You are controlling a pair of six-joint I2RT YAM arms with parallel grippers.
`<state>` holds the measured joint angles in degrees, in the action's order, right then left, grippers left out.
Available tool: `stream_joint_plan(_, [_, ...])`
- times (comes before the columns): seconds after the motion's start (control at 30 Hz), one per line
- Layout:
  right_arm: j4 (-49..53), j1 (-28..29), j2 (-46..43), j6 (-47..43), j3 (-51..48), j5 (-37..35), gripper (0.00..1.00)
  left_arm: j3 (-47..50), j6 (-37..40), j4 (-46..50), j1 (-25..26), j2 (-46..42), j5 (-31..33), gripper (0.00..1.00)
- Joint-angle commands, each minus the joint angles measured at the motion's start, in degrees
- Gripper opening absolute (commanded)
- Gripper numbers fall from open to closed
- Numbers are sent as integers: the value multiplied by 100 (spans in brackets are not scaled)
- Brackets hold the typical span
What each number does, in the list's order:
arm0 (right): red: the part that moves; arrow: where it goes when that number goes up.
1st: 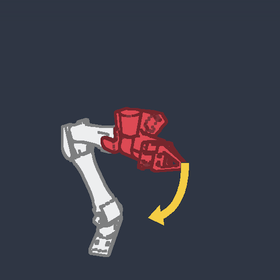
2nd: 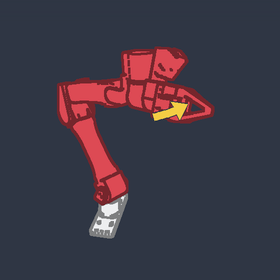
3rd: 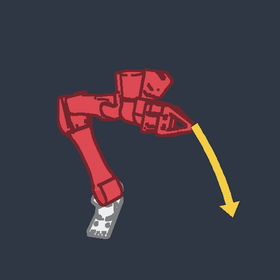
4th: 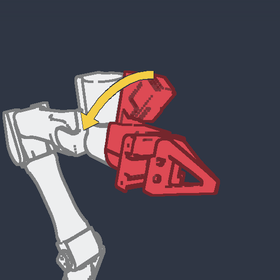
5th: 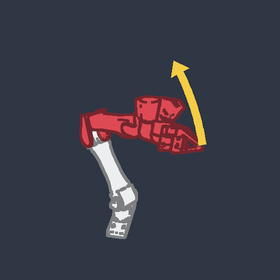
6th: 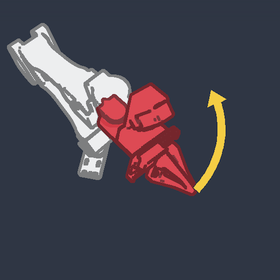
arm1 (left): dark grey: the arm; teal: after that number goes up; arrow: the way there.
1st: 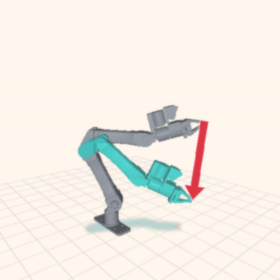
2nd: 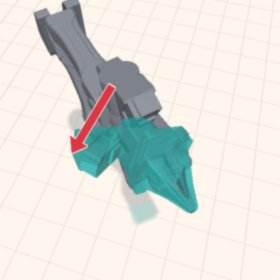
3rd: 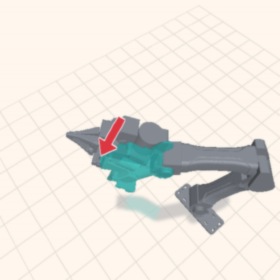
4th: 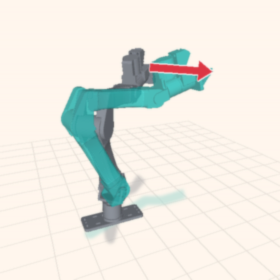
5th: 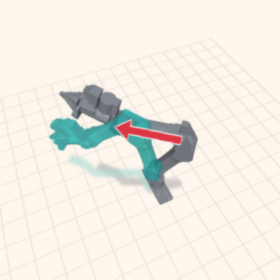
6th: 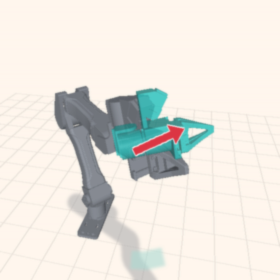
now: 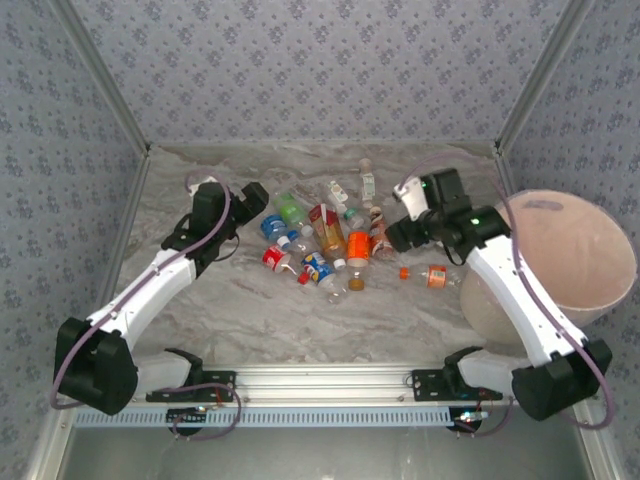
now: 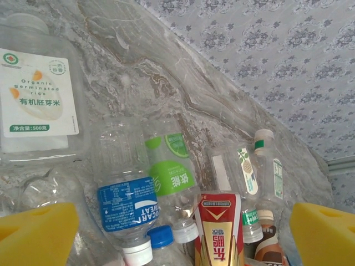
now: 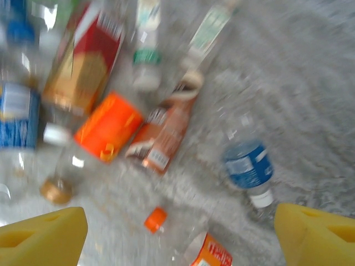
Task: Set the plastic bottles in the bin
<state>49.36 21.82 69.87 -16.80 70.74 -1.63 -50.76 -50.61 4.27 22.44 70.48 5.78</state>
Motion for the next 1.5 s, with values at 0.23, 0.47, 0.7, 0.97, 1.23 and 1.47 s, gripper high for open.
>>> stream_joint_plan(0.23, [883, -3, 815, -2061, -788, -740, 86, 313, 376, -445, -38, -220, -290, 98])
stream_joint_plan(0.47, [434, -307, 1279, -2968, -1149, -1238, 84, 487, 420, -255, -38, -491, -23, 98])
stream_joint_plan(0.7, [116, -423, 1602, -3581, -1598, -1407, 82, 702, 446, 42, -52, -941, 555, 98])
stream_joint_plan(0.97, [-897, -390, 1877, -4194, -2068, -1839, 77, 813, 414, 192, -139, -1142, 759, 98])
stream_joint_plan(1.23, [-1998, -359, 1962, -4610, -2599, -1945, 71, 818, 467, 291, -248, -1140, 759, 98])
stream_joint_plan(1.47, [-2357, -184, 1750, -4497, -2678, -1859, 55, 824, 463, 353, -306, -1126, 769, 98])
